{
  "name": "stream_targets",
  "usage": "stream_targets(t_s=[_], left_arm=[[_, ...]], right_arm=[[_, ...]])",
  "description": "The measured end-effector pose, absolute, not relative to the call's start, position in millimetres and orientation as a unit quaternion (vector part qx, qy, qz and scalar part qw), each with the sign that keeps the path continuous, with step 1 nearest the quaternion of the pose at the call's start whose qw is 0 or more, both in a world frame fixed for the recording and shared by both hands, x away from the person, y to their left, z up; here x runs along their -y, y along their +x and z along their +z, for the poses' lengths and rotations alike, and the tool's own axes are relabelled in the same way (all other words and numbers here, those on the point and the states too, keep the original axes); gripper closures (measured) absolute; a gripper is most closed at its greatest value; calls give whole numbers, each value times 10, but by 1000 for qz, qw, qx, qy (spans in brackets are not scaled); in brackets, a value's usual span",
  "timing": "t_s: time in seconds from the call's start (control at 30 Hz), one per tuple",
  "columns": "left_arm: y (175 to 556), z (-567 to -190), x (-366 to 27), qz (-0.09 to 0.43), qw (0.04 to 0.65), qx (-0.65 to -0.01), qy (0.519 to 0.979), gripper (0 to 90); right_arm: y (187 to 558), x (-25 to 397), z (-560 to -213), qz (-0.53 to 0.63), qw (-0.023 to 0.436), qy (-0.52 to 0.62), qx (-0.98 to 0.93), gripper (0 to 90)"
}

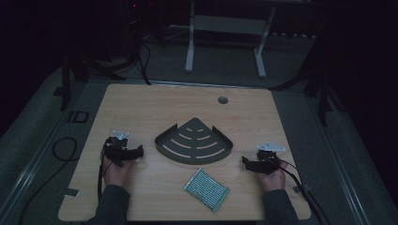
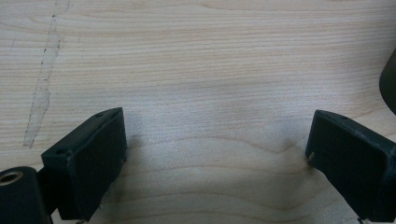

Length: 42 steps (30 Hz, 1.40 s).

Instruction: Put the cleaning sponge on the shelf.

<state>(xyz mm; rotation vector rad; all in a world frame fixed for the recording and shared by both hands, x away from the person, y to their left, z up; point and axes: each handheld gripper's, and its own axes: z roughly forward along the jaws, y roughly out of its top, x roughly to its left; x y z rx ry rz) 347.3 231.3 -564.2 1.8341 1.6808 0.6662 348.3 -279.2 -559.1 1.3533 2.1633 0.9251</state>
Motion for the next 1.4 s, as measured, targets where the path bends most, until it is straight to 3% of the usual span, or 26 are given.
stream_targets(t_s=[0.17,0.27,0.5,0.87,1.4], left_arm=[[3473,-5642,-2313,248,279,-627,684,56],[3473,-5642,-2314,248,279,-627,684,56],[3473,-5642,-2313,248,279,-627,684,56],[3473,-5642,-2313,248,279,-627,684,56],[3473,-5642,-2313,248,279,-627,684,56]], right_arm=[[3484,2795,-5591,334,212,486,-779,183],[3470,2825,-5546,334,216,490,-776,371],[3286,2836,-5256,342,259,454,-781,534],[3110,2698,-4984,334,232,397,-823,610],[3030,2188,-4883,310,181,299,-884,632]])
